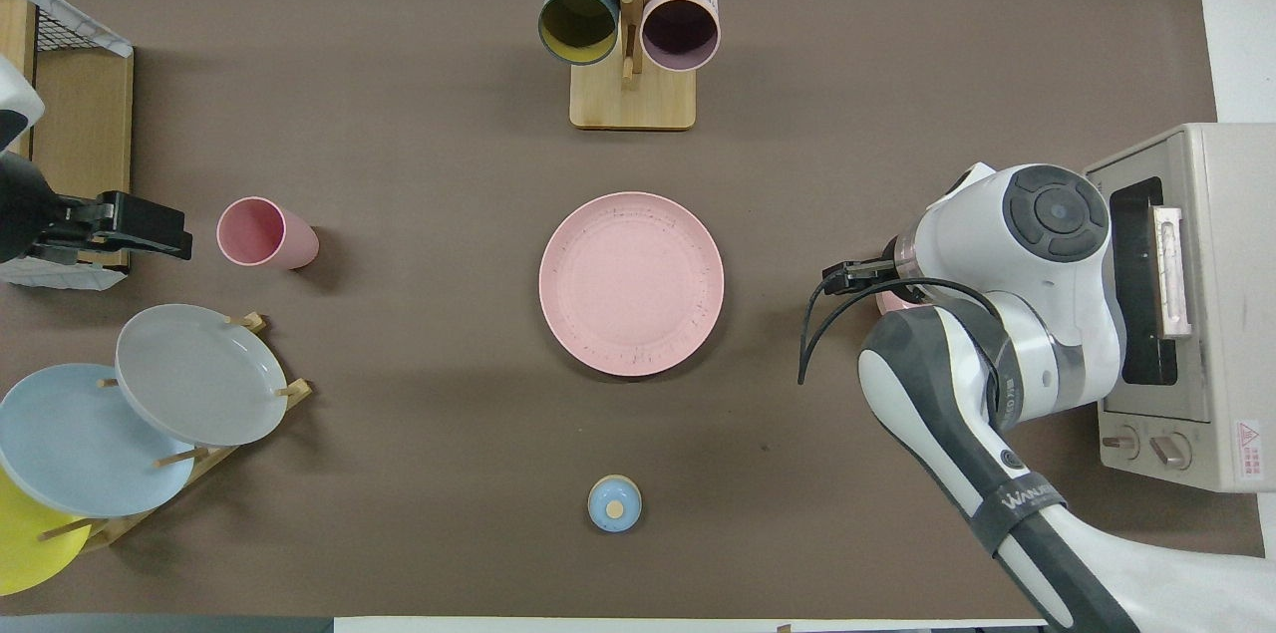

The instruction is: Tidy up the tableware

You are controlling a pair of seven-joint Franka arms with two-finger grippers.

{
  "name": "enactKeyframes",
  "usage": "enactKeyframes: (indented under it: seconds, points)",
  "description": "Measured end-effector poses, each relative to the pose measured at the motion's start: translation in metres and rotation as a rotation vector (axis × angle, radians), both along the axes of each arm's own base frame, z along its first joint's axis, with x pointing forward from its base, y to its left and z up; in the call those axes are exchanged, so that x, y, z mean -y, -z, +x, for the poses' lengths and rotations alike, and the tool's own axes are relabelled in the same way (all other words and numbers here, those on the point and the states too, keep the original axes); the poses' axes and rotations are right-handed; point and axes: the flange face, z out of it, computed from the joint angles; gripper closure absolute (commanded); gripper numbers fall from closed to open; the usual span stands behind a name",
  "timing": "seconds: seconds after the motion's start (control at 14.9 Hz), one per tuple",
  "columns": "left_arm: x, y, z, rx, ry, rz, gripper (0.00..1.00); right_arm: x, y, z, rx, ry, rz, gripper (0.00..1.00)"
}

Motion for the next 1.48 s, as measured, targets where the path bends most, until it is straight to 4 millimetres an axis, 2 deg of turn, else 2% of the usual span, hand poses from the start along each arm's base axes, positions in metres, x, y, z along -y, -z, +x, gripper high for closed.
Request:
enactKeyframes:
  seconds: [0.07, 0.13, 0.2, 0.4, 0.47, 0.54, 0.6, 0.67, 0.87, 1.07, 1.14, 1.28, 1.34, 1.48]
  points:
    - [0.000, 0.000, 0.000, 0.000, 0.000, 0.000, 0.00, 0.001, 0.003, -0.002, -0.004, 0.001, -0.001, 0.15]
    - [0.000, 0.000, 0.000, 0.000, 0.000, 0.000, 0.00, 0.001, 0.007, -0.004, -0.012, 0.001, -0.003, 0.29]
    - [0.000, 0.000, 0.000, 0.000, 0.000, 0.000, 0.00, 0.002, 0.010, -0.006, -0.018, 0.001, -0.004, 0.38]
    - [0.000, 0.000, 0.000, 0.000, 0.000, 0.000, 0.00, 0.003, 0.016, -0.010, -0.031, 0.001, -0.007, 0.39]
    - [0.000, 0.000, 0.000, 0.000, 0.000, 0.000, 0.00, 0.003, 0.018, -0.011, -0.035, 0.001, -0.009, 0.47]
    - [0.000, 0.000, 0.000, 0.000, 0.000, 0.000, 0.00, 0.003, 0.021, -0.012, -0.040, 0.000, -0.010, 0.64]
    - [0.000, 0.000, 0.000, 0.000, 0.000, 0.000, 0.00, 0.004, 0.024, -0.013, -0.047, -0.004, -0.012, 0.91]
    - [0.000, 0.000, 0.000, 0.000, 0.000, 0.000, 0.00, 0.004, 0.027, -0.014, -0.052, -0.014, -0.015, 1.00]
    - [0.000, 0.000, 0.000, 0.000, 0.000, 0.000, 0.00, -0.003, 0.026, -0.013, -0.052, -0.067, -0.047, 1.00]
    - [0.000, 0.000, 0.000, 0.000, 0.000, 0.000, 0.00, -0.021, 0.004, -0.004, -0.055, -0.111, -0.071, 1.00]
    - [0.000, 0.000, 0.000, 0.000, 0.000, 0.000, 0.00, -0.030, -0.006, 0.001, -0.051, -0.124, -0.072, 1.00]
    - [0.000, 0.000, 0.000, 0.000, 0.000, 0.000, 0.00, -0.066, -0.033, 0.012, -0.052, -0.142, -0.080, 1.00]
    - [0.000, 0.000, 0.000, 0.000, 0.000, 0.000, 0.00, -0.094, -0.051, 0.019, -0.057, -0.120, -0.089, 1.00]
    - [0.000, 0.000, 0.000, -0.001, 0.000, 0.000, 0.00, -0.173, -0.079, 0.030, -0.065, -0.059, -0.117, 1.00]
